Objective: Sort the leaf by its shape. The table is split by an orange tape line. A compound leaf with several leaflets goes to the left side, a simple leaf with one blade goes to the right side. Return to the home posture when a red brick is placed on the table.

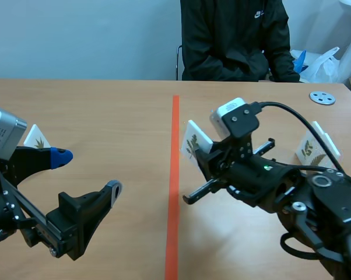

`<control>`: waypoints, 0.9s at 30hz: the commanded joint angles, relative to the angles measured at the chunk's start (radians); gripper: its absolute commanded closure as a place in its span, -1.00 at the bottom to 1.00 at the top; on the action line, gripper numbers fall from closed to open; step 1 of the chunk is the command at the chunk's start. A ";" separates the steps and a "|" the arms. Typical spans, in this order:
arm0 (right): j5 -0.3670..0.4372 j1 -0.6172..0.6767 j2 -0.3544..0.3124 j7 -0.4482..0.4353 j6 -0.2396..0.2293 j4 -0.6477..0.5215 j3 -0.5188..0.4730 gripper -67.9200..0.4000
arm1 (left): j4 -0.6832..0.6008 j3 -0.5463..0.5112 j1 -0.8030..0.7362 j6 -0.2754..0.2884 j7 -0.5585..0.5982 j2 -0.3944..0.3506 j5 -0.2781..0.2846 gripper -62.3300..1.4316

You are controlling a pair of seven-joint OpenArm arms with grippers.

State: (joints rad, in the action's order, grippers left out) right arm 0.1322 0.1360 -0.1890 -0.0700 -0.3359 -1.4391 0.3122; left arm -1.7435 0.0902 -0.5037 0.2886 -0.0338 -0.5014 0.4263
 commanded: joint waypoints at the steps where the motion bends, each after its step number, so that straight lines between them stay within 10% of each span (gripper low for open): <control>1: 0.032 0.011 -0.008 0.006 0.003 -0.043 -0.027 0.93 | -0.025 -0.003 0.003 -0.001 0.014 0.003 0.005 -1.00; 27: 0.175 0.335 -0.102 0.118 0.003 -0.286 -0.459 0.93 | -0.025 -0.003 0.003 -0.001 0.014 0.003 0.002 -1.00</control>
State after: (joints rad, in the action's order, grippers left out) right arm 0.3000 0.4824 -0.2806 0.0677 -0.3359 -1.7275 -0.1543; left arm -1.7435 0.0902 -0.5037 0.2886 -0.0338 -0.5014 0.4252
